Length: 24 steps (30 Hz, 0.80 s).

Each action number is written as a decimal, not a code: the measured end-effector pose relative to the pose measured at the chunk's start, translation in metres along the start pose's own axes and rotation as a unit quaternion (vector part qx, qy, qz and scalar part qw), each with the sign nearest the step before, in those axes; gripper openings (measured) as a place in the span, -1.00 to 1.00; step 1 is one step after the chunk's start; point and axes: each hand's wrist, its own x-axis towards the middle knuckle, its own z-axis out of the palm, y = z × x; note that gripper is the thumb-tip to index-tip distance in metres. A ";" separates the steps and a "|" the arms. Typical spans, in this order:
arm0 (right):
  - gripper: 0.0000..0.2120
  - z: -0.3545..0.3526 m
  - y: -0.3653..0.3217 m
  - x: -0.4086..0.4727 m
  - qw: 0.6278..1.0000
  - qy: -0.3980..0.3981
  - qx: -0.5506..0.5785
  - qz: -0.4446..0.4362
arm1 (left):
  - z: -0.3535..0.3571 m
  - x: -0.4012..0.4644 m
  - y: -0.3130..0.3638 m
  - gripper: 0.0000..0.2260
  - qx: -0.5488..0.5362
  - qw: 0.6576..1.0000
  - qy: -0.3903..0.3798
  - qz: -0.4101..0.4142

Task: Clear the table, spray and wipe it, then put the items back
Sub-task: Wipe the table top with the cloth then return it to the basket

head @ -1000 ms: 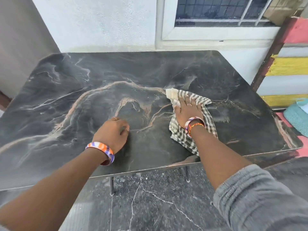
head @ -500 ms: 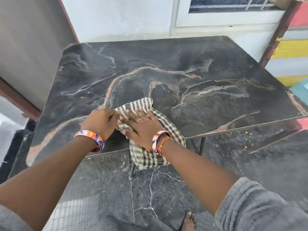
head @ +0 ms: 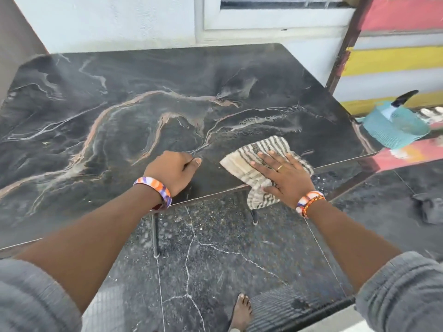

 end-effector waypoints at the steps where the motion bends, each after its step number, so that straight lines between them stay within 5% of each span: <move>1: -0.38 0.003 0.022 -0.005 1.000 -0.019 0.012 0.011 | 0.007 0.006 0.010 -0.61 0.002 1.000 -0.007 0.005; 14: -0.27 0.024 0.172 -0.039 0.988 -0.021 0.062 0.143 | 0.070 0.047 0.113 -0.65 0.028 0.996 -0.051 0.074; 20: -0.34 0.028 0.132 -0.043 0.980 0.010 0.071 0.187 | 0.062 0.033 0.110 -0.71 0.018 0.997 -0.004 0.074; 24: -0.39 0.020 0.054 -0.028 0.988 0.040 0.076 0.129 | 0.047 0.015 0.079 -0.64 0.047 0.995 0.070 0.058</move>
